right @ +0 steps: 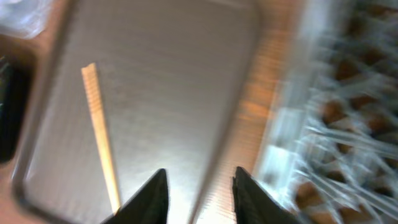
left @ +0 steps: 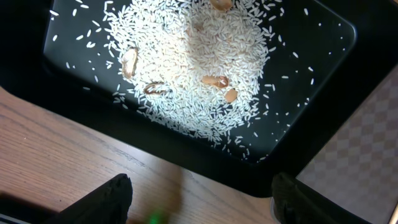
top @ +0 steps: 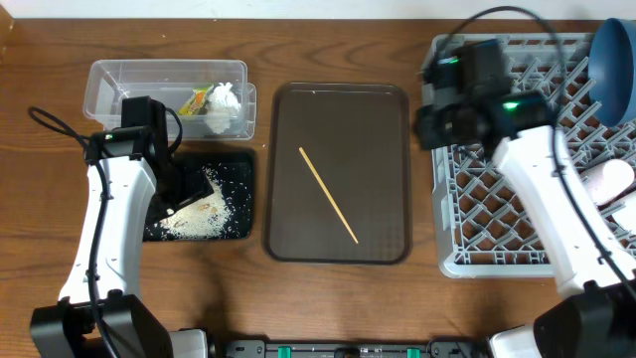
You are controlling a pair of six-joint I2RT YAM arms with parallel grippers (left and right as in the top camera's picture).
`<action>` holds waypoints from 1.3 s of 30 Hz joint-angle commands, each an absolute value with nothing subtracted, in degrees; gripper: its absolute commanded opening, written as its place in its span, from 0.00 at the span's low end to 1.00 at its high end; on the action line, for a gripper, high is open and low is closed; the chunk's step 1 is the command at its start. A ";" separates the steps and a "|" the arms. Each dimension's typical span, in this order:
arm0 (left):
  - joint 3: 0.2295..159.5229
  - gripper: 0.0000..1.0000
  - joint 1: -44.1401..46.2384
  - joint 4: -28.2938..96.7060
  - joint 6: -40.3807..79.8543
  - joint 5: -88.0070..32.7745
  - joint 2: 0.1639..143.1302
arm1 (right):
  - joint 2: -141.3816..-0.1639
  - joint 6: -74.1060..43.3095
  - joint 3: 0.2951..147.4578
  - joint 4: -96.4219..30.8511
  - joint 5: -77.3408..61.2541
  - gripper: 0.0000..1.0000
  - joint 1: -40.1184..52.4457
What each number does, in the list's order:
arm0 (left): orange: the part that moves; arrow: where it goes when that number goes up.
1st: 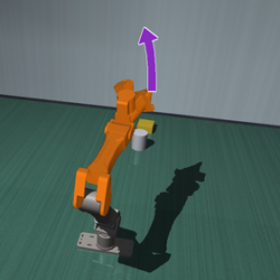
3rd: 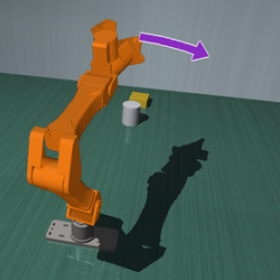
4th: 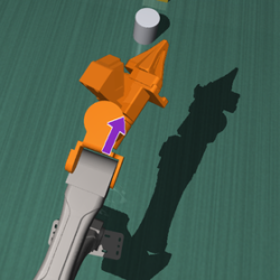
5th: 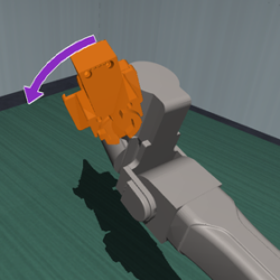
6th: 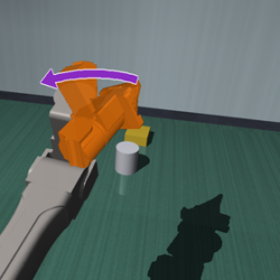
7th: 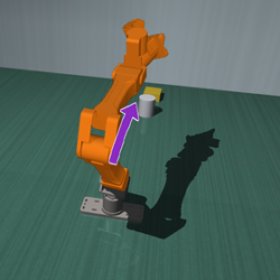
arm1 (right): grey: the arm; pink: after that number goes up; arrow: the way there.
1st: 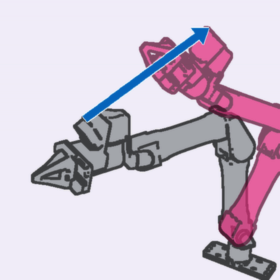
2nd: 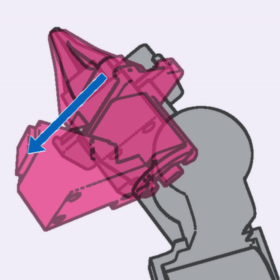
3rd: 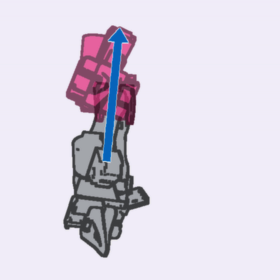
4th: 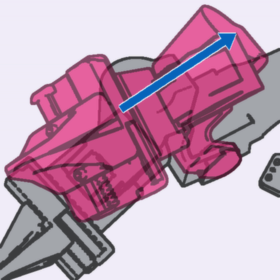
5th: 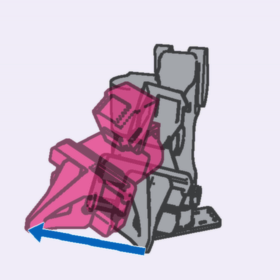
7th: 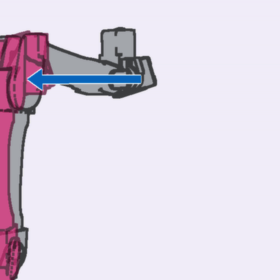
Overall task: Sort waste into correct bins and load items into the dishwasher rack
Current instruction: 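Release the chopstick and reach the right gripper back to the brown tray, then grasp the second wooden chopstick with the right gripper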
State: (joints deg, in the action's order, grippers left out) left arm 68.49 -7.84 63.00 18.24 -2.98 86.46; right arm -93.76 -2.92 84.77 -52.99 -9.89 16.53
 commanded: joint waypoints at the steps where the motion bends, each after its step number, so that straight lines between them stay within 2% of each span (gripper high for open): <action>1: 68.58 0.76 -8.08 63.13 18.79 -2.57 86.06 | -96.49 0.51 83.77 -52.53 -13.72 0.43 22.11; 3: 68.58 0.76 -8.08 63.13 18.79 -2.57 86.06 | -99.29 0.49 83.66 -51.44 -13.56 0.47 25.89; 10: 68.58 0.76 -8.08 63.18 18.79 -2.57 86.06 | -109.54 -0.38 83.66 -48.14 -13.54 0.47 34.46; 22: 68.58 0.76 -8.08 63.18 18.79 -2.57 86.06 | -121.03 -5.82 83.66 -46.50 -6.50 0.42 40.10; 27: 68.58 0.76 -8.05 63.18 18.79 -2.57 86.06 | -122.28 -9.47 83.66 -46.72 -2.68 0.32 40.42; 30: 68.58 0.76 -8.05 63.16 18.79 -2.57 86.06 | -122.28 -9.85 83.66 -46.72 -1.80 0.17 40.42; 34: 68.58 0.76 -8.05 63.18 18.79 -2.57 86.06 | -122.28 -10.39 83.66 -46.92 -1.67 0.03 40.42; 39: 68.58 0.76 -8.05 63.20 18.79 -2.57 86.06 | -122.26 -13.26 83.70 -47.97 -1.74 0.01 40.32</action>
